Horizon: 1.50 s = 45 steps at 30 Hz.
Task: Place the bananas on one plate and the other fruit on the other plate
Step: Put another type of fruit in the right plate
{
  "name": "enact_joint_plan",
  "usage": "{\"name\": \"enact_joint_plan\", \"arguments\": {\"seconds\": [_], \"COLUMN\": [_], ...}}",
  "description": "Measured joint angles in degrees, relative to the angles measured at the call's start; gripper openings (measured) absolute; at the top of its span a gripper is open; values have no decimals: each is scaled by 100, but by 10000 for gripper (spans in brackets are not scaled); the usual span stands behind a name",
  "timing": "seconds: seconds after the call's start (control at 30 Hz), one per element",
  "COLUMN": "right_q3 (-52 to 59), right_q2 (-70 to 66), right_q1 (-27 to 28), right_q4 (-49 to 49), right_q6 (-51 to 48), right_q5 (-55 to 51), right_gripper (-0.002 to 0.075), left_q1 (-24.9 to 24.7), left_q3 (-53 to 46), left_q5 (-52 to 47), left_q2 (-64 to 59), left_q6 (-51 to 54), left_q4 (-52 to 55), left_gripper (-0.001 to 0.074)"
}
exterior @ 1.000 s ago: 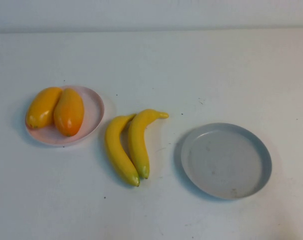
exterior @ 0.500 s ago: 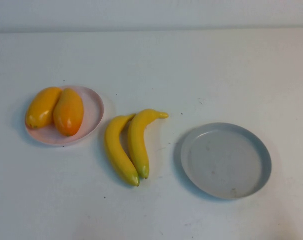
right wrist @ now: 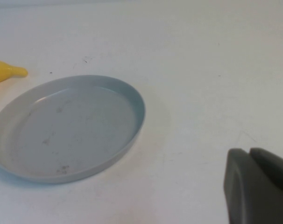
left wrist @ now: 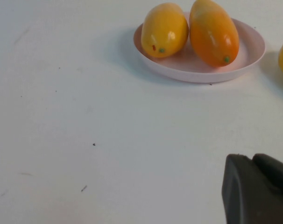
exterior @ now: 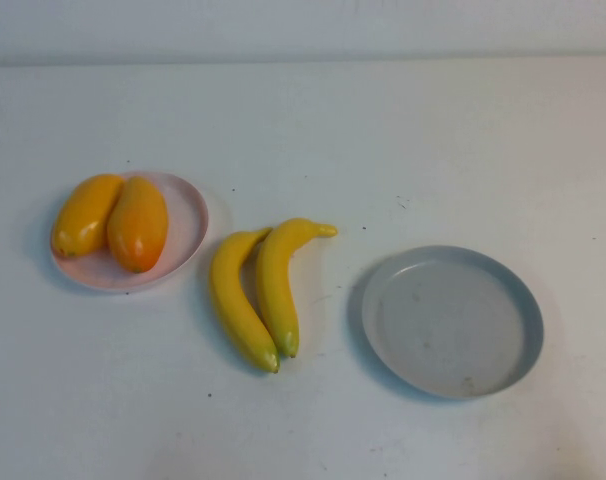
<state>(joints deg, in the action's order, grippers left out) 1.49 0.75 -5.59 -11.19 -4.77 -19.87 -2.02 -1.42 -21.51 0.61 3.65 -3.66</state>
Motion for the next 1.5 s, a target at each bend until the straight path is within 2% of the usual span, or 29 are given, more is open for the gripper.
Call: {"name": "enact_joint_plan", "arguments": {"seconds": [0.83,0.97,1.27,1.37,1.5], "right_q3": [0,0,0,-81,-918], "right_q2": [0,0,0,0,-428], "right_q1": [0,0,0,0,0], "right_q4": [0,-206,-1707,-2293,-2417], "right_q6": [0,0,164,244,204], "right_q5": [49,548,2047,1759,574], "right_gripper": [-17,-17,-17,-17,-17], "left_q1": [0,0,0,0,0], "left_q3": [0,0,0,0,0], "left_q5": [0,0,0,0,0], "left_q2": [0,0,0,0,0], "left_q6": [0,0,0,0,0], "left_q4": [4,4,4,4,4], "left_gripper": [-3,-3,-3,-3,-3]}}
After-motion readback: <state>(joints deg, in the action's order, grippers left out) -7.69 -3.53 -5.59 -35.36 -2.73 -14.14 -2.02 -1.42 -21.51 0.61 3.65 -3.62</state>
